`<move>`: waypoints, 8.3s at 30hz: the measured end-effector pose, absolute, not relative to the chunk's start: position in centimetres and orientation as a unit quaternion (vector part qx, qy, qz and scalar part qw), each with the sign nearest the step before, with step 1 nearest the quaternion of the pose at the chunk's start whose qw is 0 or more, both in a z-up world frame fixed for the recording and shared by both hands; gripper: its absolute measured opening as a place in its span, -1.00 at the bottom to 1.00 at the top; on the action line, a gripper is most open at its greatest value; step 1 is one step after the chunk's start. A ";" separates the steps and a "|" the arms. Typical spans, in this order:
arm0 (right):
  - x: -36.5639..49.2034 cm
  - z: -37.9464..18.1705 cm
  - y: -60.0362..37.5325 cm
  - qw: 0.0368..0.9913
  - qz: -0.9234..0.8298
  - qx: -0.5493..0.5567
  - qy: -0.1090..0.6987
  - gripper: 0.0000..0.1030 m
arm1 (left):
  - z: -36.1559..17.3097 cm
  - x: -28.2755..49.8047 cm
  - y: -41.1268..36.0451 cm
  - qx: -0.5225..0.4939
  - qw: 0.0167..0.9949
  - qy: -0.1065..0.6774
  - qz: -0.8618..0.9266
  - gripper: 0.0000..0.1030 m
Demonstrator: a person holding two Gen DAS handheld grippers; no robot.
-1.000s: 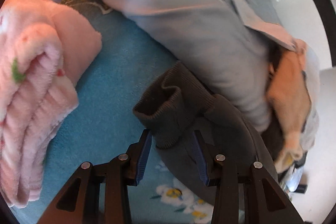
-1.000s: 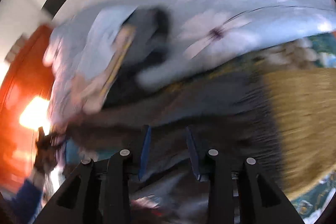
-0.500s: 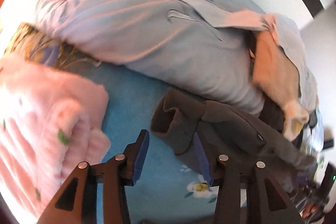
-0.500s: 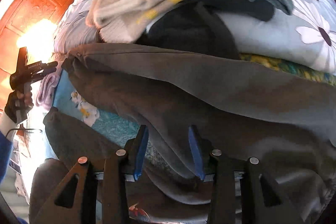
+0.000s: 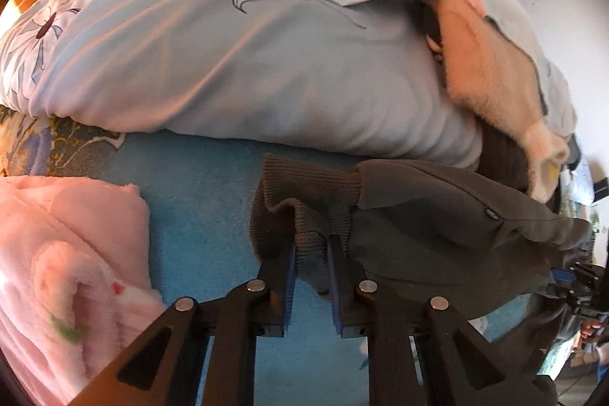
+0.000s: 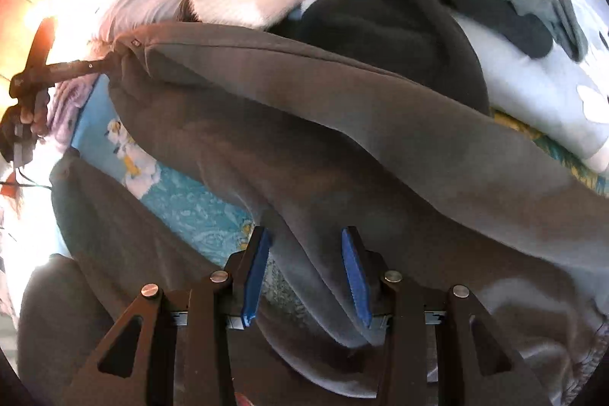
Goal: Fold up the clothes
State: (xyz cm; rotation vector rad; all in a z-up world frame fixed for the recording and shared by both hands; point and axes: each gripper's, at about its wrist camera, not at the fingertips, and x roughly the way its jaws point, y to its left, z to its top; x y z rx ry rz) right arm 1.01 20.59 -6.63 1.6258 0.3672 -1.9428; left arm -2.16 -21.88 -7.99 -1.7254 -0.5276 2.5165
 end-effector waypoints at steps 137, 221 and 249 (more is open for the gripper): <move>4.3 6.0 47.6 0.085 -0.790 0.449 -0.408 -0.85 | -0.9 5.4 -23.9 -0.517 -0.179 -0.430 0.718 -0.79; 6.0 -5.5 49.7 0.025 -0.775 0.494 -0.395 -0.63 | -5.4 13.6 -25.7 -0.397 -0.176 -0.409 0.802 -0.67; 4.6 -2.5 45.4 0.123 -0.804 0.534 -0.229 -0.25 | 0.4 11.8 9.9 -0.569 0.248 -0.067 0.782 0.05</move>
